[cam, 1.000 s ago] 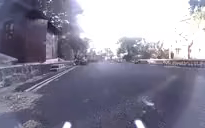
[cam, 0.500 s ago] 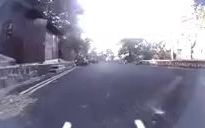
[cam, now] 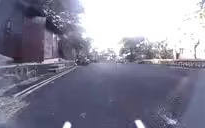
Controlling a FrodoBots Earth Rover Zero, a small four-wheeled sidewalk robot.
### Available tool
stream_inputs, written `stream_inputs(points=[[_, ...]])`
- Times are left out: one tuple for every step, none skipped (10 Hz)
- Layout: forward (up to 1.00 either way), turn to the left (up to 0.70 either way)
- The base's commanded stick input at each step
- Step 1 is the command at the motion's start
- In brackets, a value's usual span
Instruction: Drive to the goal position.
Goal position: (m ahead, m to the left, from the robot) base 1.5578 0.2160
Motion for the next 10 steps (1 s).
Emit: stream_inputs(points=[[0.5, 0.41], [0.5, 0.25], [0.5, 0.0], [0.5, 0.0], [0.5, 0.0], [0.5, 0.0], [0.5, 0.0], [0.5, 0.0], [0.5, 0.11], [0.5, 0.23]])
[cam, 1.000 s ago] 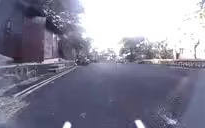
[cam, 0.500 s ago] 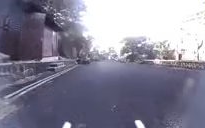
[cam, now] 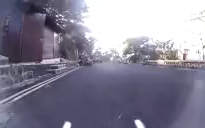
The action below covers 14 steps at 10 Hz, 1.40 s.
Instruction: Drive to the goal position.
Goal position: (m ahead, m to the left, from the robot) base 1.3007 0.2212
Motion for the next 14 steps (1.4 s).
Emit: stream_inputs(points=[[0.5, 0.36], [0.5, 0.07], [0.5, 0.0], [0.5, 0.0], [0.5, 0.0], [0.5, 0.0], [0.5, 0.0], [0.5, 0.0], [0.5, 0.0], [0.5, 0.17], [0.5, 0.42], [0.5, 0.12], [0.5, 0.0], [0.5, 0.0]])
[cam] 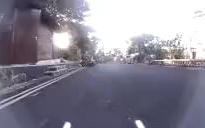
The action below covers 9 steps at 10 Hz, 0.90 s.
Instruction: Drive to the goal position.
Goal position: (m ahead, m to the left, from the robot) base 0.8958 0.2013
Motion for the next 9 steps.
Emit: stream_inputs(points=[[0.5, 0.0], [0.5, 0.0], [0.5, 0.0], [0.5, 0.04], [0.5, 0.5], [0.5, 0.45], [0.5, 0.17], [0.5, 0.0], [0.5, 0.0]])
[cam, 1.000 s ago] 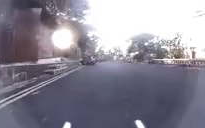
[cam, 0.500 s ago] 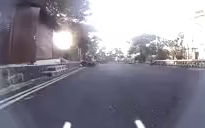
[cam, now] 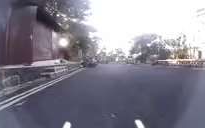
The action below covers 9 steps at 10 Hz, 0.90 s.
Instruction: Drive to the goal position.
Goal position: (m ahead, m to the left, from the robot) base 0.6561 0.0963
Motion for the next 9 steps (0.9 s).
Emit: stream_inputs(points=[[0.5, 0.0], [0.5, 0.0], [0.5, 0.08], [0.5, 0.36], [0.5, 0.34], [0.5, 0.0], [0.5, 0.0], [0.5, 0.0], [0.5, 0.06]])
